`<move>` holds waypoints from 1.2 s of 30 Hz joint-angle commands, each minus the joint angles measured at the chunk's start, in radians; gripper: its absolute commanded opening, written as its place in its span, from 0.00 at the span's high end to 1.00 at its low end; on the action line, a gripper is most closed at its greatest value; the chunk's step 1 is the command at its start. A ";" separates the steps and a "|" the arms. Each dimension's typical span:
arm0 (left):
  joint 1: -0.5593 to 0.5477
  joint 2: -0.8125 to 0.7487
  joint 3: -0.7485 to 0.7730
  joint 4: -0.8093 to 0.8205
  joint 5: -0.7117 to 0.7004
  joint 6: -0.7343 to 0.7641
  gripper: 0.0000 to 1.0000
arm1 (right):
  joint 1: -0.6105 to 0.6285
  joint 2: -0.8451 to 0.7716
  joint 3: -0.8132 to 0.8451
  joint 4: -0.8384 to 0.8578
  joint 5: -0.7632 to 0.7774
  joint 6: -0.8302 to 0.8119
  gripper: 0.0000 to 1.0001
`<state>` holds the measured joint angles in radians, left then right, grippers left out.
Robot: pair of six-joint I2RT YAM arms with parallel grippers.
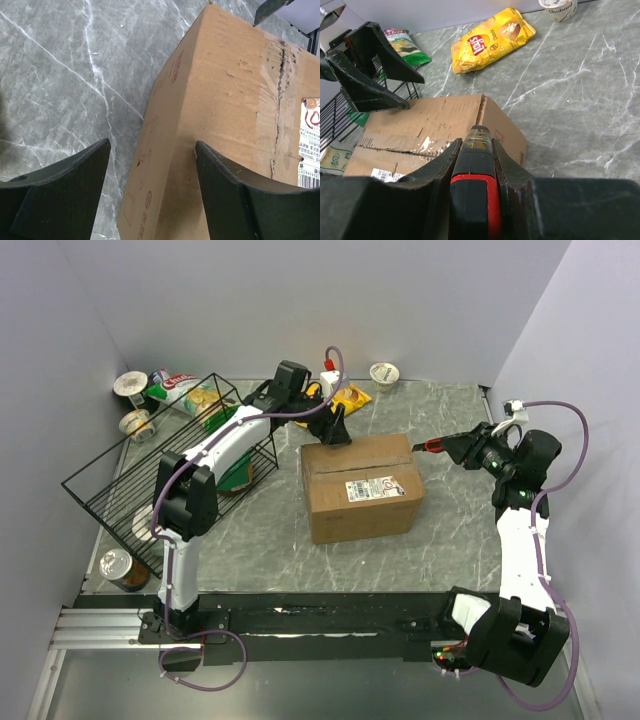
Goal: Unpack the express box
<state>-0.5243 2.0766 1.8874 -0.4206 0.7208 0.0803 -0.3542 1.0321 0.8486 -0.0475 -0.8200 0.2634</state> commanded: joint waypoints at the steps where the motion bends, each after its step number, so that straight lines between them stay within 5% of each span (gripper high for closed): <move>1: -0.020 -0.012 -0.030 -0.027 -0.047 0.003 0.26 | -0.003 -0.010 -0.003 -0.034 -0.025 -0.030 1.00; 20: -0.028 0.000 -0.045 -0.038 -0.238 0.013 0.32 | -0.006 -0.049 0.069 -0.302 -0.042 -0.102 1.00; 32: -0.035 -0.114 0.084 0.126 0.124 0.005 0.25 | -0.005 -0.015 0.081 -0.247 -0.021 -0.072 1.00; 36: -0.088 -0.199 -0.037 0.063 0.149 0.197 0.24 | 0.001 0.025 0.104 -0.209 -0.019 -0.050 1.00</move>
<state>-0.5472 2.0186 1.9076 -0.3599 0.7795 0.1036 -0.3599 1.0161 0.9169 -0.2466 -0.8242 0.1955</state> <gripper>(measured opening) 0.757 0.321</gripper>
